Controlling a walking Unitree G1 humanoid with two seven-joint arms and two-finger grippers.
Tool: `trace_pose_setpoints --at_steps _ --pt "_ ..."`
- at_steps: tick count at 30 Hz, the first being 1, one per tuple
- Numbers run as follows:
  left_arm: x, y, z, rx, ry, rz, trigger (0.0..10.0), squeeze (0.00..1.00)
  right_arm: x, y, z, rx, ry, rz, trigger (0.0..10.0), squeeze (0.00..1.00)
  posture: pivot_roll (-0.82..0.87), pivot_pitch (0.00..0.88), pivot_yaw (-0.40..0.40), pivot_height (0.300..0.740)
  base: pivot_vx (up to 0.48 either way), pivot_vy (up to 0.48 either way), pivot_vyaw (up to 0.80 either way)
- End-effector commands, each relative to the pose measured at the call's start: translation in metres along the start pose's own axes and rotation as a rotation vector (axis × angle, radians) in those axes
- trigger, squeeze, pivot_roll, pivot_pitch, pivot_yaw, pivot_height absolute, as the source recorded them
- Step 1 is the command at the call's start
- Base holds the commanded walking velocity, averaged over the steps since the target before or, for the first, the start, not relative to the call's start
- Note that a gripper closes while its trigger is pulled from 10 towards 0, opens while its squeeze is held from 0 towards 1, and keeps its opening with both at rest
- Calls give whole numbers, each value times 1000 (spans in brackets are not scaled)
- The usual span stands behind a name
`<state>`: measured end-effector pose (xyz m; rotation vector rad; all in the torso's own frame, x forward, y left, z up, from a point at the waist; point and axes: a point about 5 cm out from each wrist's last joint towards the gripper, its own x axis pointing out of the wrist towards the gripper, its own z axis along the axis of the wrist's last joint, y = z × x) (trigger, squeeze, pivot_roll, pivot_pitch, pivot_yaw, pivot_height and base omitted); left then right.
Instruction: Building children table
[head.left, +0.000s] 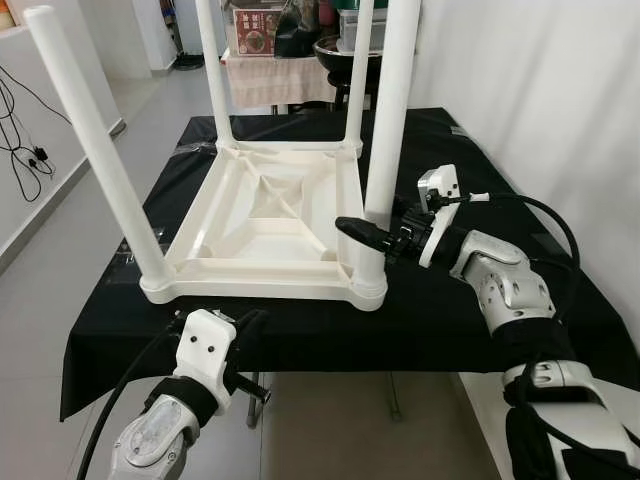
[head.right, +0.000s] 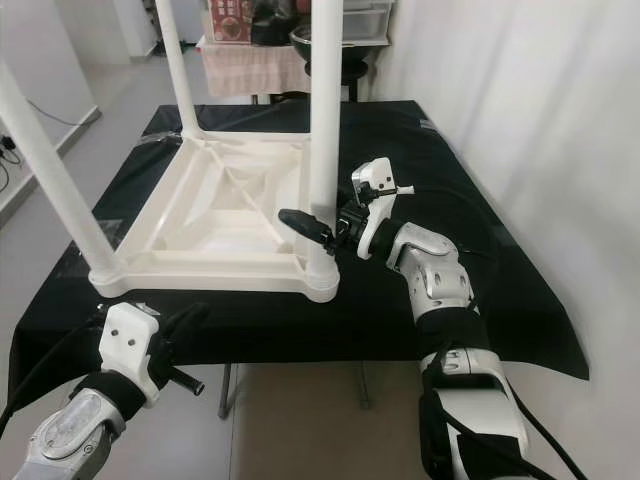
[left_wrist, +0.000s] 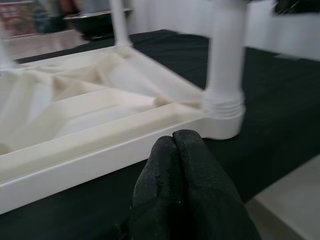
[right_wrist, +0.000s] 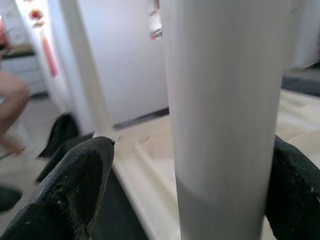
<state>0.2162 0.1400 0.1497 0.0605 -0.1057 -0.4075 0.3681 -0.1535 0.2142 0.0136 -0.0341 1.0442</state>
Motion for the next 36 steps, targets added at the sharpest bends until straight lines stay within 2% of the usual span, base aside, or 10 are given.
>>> trace_pose_setpoints --at_steps 1,8,9,10,11,21,28,29,34,36 --pt "-3 -2 2 -25 -7 -27 10000 0 6 6 -9 32 43 100 10000 0 58 31 -12 740 0 0 0" --pt "-9 -5 4 -14 -2 -79 10000 0 7 -6 -11 42 74 46 10000 0 62 72 -8 740 0 0 0" --pt "-10 -5 5 -10 -2 -88 10000 0 7 -8 -11 46 72 44 3216 0 62 85 -4 740 0 0 0" --pt "-10 -5 5 -9 -3 -93 10000 0 7 -8 -11 50 71 45 3216 0 62 85 -4 740 0 0 0" --pt "-11 -5 6 -11 -3 -101 10000 0 7 -9 -11 54 74 50 0 0 59 95 -2 740 0 0 0" --pt "-10 -7 8 -35 -7 -120 10000 0 -9 -18 -15 37 114 16 0 0 22 113 -5 740 0 0 0" --pt "-5 -2 4 -31 3 -103 10000 0 -30 -18 -41 -24 197 -472 0 0 -12 107 -15 740 0 0 0" --pt "-4 0 4 -28 5 -102 10000 0 -33 -9 -52 4 216 -715 0 0 -29 110 2 740 0 0 0" --pt "-3 1 4 -27 6 -102 10000 0 -41 -3 -58 25 234 -899 0 0 -29 110 2 740 0 0 0" --pt "5 3 1 7 18 -112 10000 0 -41 17 -72 31 222 -944 0 0 -43 70 30 740 0 0 0"
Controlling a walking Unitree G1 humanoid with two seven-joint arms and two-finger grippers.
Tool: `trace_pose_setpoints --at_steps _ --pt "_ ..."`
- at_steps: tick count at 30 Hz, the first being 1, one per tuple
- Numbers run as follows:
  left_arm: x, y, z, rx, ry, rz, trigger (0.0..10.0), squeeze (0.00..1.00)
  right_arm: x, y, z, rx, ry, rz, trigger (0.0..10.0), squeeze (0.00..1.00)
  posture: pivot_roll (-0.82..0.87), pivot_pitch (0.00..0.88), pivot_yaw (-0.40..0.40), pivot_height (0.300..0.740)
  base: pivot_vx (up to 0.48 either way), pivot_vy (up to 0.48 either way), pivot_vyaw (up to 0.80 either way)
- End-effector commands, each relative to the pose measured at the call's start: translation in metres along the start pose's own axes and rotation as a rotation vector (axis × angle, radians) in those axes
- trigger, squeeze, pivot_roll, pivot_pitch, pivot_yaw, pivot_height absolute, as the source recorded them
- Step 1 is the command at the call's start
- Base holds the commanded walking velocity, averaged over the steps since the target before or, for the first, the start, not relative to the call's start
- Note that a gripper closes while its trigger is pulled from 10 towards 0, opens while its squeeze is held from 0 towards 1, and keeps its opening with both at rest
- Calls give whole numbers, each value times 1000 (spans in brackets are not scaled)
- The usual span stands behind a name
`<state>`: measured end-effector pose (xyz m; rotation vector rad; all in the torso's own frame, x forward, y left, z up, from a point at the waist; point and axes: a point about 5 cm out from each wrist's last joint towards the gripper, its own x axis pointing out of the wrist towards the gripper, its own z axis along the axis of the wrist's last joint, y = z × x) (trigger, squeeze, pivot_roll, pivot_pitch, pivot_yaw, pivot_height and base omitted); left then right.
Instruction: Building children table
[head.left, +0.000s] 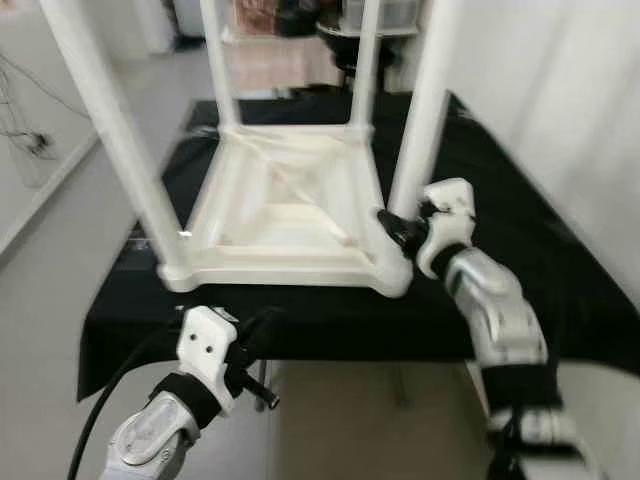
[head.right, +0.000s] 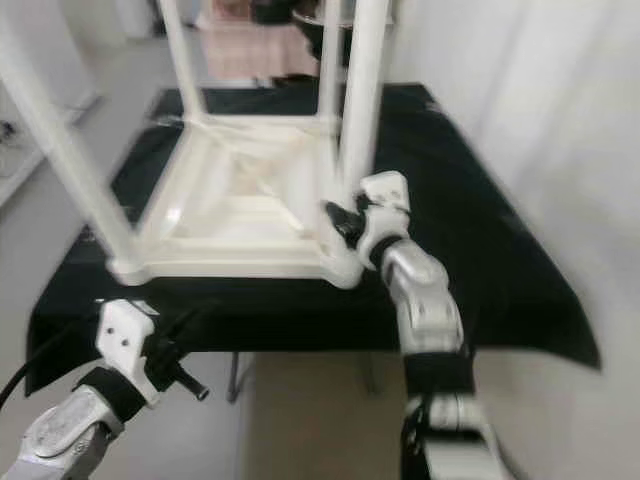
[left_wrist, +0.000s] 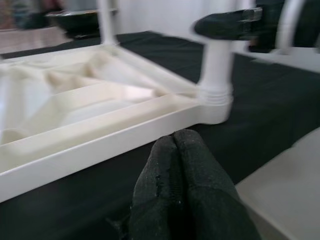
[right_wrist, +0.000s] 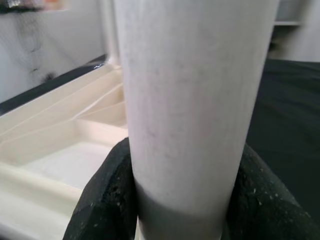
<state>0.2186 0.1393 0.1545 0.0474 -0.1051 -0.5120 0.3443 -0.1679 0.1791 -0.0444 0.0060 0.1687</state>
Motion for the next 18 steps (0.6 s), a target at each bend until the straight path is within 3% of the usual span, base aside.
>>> trace_pose_setpoints --at_steps 1,4,8,9,10,11,15,17,18 --pt "5 3 -4 34 30 -11 10000 0 -10 -2 -41 0 158 -31 0 0 -41 66 27 740 0 0 0" --pt "10 5 -7 49 34 -13 10000 0 -1 10 -34 -22 114 -18 0 0 -34 46 13 740 0 0 0" --pt "11 5 -7 47 32 -1 10000 0 0 14 -31 -26 112 -24 0 0 -30 37 10 740 0 0 0" --pt "12 6 -8 44 30 14 10000 0 2 20 -29 -40 116 7 10000 0 -25 30 3 740 0 0 0" --pt "12 7 -8 43 29 23 10000 0 3 23 -28 -52 121 29 10000 427 -25 30 3 740 0 0 0" --pt "13 7 -8 41 28 28 10000 0 6 26 -28 -37 123 81 10000 1000 -25 25 1 740 0 0 0" --pt "14 7 -9 39 27 28 10000 0 8 30 -22 -5 109 134 10000 1000 -22 22 -2 740 0 0 0" --pt "16 6 -10 35 27 21 10000 0 19 30 -2 34 8 330 10000 1000 -17 14 -4 740 0 0 0" --pt "16 6 -10 33 26 17 10000 0 22 30 7 39 -33 442 10000 133 -17 14 -4 740 0 0 0"
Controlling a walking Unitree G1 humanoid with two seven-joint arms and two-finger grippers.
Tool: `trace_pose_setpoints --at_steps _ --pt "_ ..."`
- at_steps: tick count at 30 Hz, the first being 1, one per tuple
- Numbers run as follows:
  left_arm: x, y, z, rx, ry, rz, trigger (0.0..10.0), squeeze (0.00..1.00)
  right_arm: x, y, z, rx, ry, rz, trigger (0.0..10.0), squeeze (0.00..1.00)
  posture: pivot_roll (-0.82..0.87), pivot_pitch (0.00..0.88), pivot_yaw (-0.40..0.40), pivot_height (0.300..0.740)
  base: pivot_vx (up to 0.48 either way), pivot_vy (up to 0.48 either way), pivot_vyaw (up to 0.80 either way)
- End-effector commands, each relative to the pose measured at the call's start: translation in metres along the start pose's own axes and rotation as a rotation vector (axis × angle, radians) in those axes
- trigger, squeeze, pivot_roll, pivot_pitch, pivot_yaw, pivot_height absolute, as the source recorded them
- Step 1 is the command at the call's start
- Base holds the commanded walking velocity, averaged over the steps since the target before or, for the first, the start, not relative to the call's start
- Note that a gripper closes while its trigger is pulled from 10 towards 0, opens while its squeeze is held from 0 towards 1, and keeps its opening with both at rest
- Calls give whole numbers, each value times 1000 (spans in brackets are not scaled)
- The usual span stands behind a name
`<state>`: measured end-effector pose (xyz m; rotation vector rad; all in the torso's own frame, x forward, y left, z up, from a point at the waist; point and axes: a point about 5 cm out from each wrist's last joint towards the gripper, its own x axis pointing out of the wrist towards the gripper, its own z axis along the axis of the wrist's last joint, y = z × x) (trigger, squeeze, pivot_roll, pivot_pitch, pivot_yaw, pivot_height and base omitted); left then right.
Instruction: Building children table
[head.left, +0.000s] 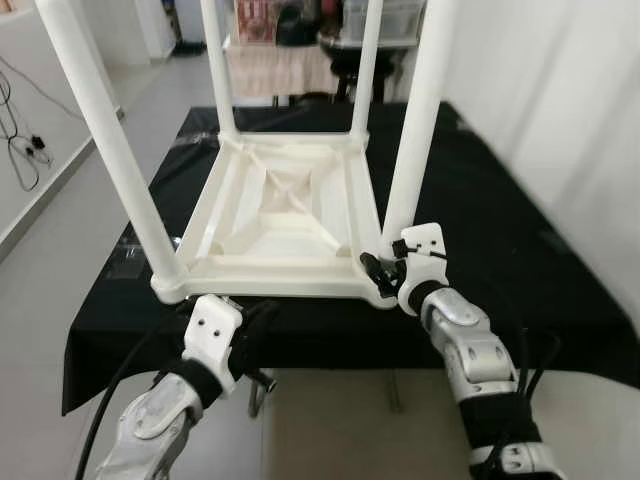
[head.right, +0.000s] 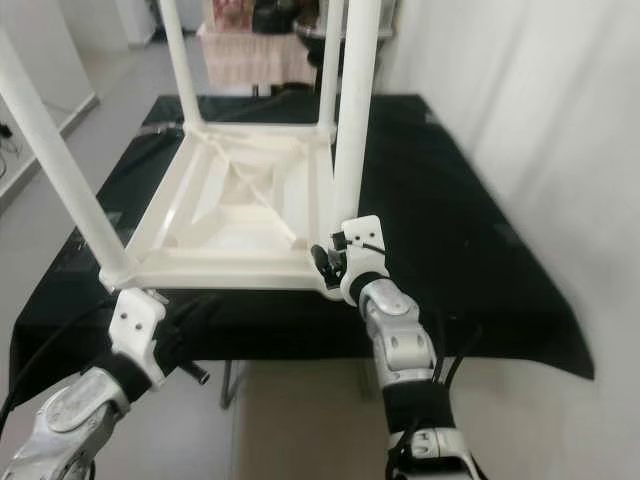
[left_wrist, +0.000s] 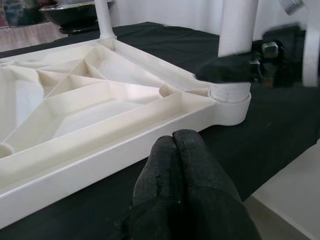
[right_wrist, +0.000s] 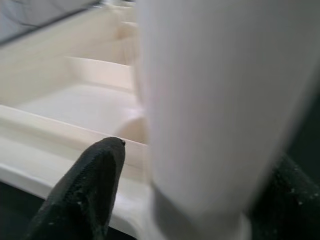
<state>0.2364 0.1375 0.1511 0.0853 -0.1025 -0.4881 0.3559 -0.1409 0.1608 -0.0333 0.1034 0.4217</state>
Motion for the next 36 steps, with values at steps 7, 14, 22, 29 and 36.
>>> trace_pose_setpoints --at_steps 7,14,22,29,36 --pt "0 -4 -7 -11 14 -16 10000 0 10 1 46 -92 -141 482 10000 0 -6 11 -5 740 0 0 0" --pt "-1 -7 -7 -15 12 -30 10000 0 20 3 55 -30 -97 681 2627 0 3 15 -2 740 0 0 0" --pt "-3 -10 -7 -31 12 -35 10000 0 24 -11 52 14 -91 576 0 0 6 21 -4 740 0 0 0" --pt "-4 -11 -6 -40 9 -36 10000 0 18 -26 32 -8 -55 339 0 0 -3 36 -20 740 0 0 0" --pt "-3 -6 -4 -42 0 -27 10000 0 -30 -10 -27 100 23 -318 0 0 -43 46 -6 740 0 0 0"
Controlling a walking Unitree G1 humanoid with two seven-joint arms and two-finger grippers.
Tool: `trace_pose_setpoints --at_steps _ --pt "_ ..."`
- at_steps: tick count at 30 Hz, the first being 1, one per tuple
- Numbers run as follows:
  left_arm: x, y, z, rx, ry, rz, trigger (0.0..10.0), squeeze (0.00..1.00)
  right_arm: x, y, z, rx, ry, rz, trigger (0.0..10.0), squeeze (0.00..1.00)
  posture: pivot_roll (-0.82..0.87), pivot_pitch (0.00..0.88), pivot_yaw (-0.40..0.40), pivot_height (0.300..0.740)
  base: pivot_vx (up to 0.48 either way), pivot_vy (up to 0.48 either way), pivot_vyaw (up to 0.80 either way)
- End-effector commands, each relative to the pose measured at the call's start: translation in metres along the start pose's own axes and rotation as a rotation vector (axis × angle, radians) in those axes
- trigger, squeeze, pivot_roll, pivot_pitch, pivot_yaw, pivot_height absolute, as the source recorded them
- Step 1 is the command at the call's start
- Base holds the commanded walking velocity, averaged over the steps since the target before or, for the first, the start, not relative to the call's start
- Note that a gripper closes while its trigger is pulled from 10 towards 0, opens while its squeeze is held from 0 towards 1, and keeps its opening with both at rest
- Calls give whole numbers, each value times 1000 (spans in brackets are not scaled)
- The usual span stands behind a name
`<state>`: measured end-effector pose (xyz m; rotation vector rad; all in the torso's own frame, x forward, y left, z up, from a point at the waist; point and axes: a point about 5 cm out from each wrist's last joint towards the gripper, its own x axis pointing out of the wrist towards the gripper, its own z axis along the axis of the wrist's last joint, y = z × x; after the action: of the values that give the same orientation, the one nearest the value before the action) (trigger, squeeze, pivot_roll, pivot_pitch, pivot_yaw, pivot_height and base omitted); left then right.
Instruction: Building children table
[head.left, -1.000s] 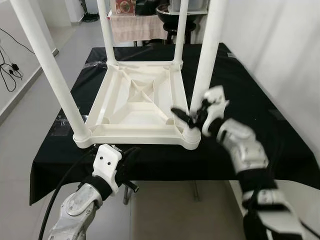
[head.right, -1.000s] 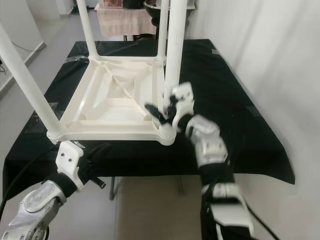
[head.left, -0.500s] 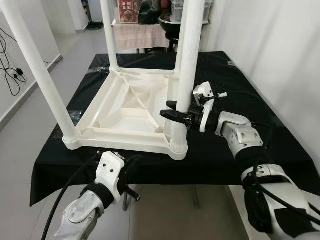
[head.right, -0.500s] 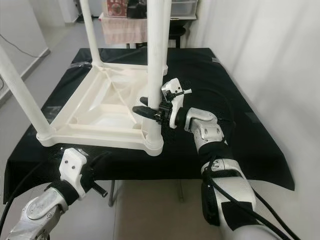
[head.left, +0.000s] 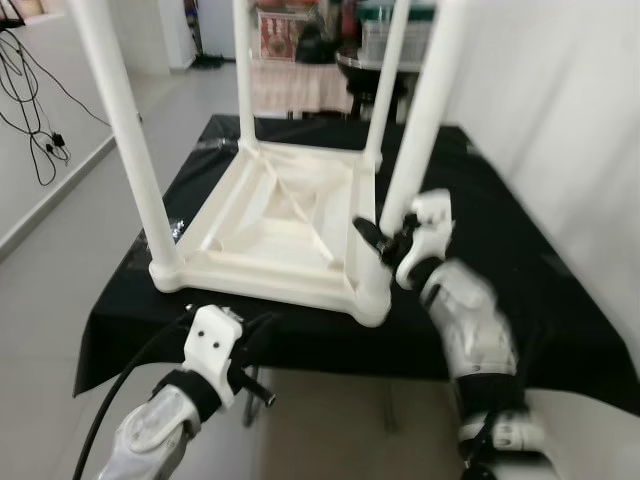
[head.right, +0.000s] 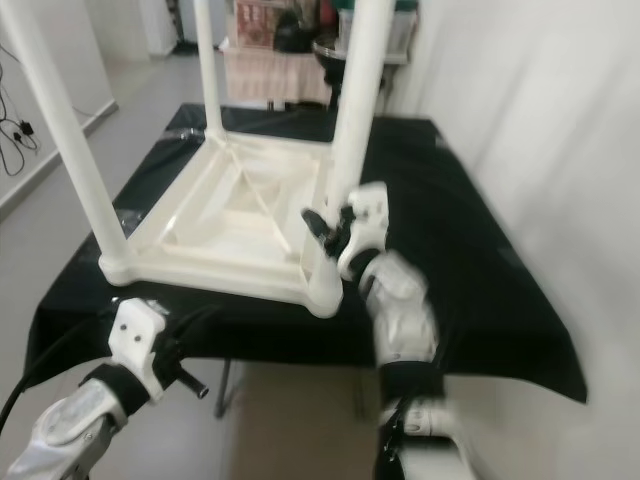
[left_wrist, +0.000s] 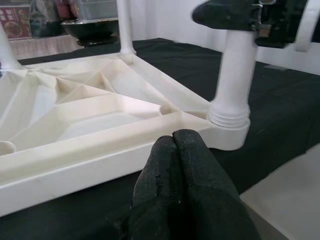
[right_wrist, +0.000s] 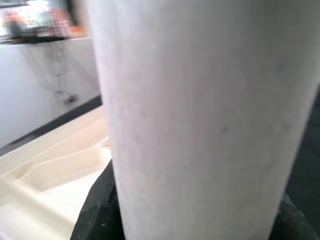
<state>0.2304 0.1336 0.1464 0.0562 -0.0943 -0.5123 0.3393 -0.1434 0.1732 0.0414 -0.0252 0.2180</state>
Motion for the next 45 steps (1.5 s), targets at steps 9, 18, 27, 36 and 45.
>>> trace_pose_setpoints --at_steps 9,18,27,36,45 --pt "7 3 -1 -12 -13 8 10000 0 13 -21 -17 -84 105 -118 0 0 -27 22 -37 740 0 0 0" --pt "8 3 -1 -18 -23 27 10000 0 30 10 0 -5 33 168 10000 1000 -10 10 -48 740 0 0 0" --pt "8 0 -4 -30 -17 -3 10000 0 45 1 11 -128 124 595 10000 0 18 0 -46 740 0 0 0" --pt "6 -3 -4 -30 -15 -6 10000 0 55 1 12 -107 177 639 10000 0 50 1 -57 740 0 0 0" --pt "3 -7 -4 -42 -16 -9 10000 0 50 3 15 -50 177 826 1490 0 44 14 -59 740 0 0 0"
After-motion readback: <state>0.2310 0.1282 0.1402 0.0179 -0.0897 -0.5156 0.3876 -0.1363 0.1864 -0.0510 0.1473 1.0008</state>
